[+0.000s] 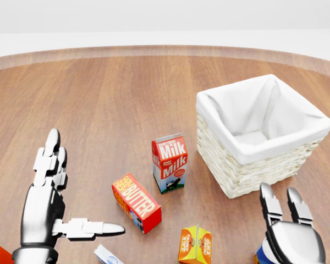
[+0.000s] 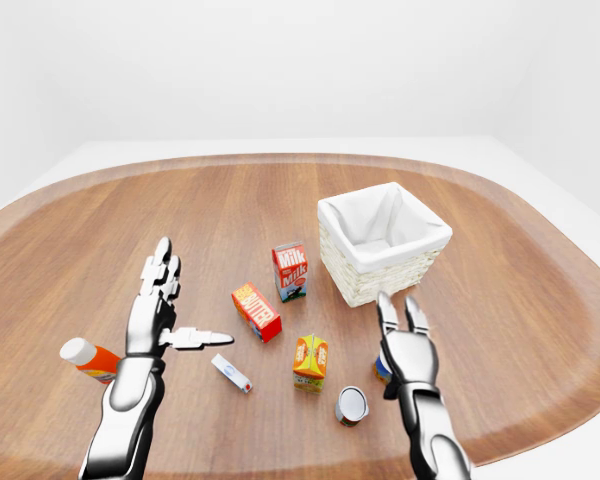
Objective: Pick up the alphabet soup and the tomato sauce, and put them in the basket.
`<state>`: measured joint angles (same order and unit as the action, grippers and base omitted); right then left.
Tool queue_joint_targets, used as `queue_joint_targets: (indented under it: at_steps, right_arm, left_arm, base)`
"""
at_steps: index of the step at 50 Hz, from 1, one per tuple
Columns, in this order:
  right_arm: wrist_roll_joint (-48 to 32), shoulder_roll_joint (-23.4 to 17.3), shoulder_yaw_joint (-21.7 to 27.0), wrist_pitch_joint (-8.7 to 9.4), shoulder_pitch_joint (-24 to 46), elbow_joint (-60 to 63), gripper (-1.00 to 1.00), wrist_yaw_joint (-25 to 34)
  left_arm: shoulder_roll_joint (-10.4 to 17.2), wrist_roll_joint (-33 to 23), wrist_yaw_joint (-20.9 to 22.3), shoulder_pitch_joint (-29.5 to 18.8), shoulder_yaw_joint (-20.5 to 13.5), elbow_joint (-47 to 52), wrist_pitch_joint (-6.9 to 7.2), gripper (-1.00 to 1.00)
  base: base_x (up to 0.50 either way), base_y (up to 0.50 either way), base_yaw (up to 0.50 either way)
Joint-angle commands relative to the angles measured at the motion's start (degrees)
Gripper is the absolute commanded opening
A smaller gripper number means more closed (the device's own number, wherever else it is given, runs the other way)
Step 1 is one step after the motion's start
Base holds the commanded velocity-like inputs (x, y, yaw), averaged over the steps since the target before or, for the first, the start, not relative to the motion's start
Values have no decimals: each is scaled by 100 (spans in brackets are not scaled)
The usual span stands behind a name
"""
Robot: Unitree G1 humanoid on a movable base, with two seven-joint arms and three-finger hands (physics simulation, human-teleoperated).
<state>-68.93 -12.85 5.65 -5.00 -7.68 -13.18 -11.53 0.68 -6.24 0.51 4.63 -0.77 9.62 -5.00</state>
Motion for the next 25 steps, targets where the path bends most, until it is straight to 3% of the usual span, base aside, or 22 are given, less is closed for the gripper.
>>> queue_joint_targets:
  at_steps: [1,25]
  right_arm:
    - [7,-45,-67,0,61,-204,100,-73]
    - [94,-226,-161,0,437,-1039,100,-413]
  left_arm:
    - [4,8,1,-7,-7,-19,0,100]
    - [4,-5,15,6,3,-22,0,100]
  base:
    - [0,0,0]
    - [0,0,0]
